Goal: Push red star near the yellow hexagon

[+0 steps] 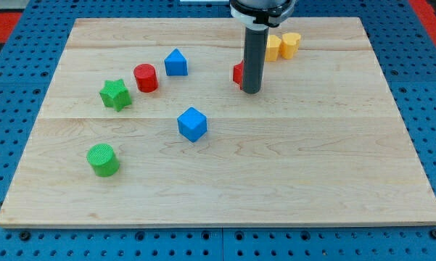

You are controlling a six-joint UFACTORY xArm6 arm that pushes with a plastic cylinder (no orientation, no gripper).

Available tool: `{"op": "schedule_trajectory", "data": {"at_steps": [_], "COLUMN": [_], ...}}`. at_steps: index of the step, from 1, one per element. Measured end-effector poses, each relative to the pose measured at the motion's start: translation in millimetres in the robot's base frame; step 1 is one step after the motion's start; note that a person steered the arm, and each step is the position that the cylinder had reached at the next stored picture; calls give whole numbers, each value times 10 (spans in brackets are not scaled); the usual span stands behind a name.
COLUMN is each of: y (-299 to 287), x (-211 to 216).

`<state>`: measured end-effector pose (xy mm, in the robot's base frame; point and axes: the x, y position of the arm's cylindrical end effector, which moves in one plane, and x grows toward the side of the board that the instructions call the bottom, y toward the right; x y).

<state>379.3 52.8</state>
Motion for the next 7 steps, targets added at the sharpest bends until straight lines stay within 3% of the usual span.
{"op": "schedule_trajectory", "data": {"at_steps": [2, 4, 5, 7], "y": [-105, -143, -417, -109], "x": [-382, -484, -770, -614]}}
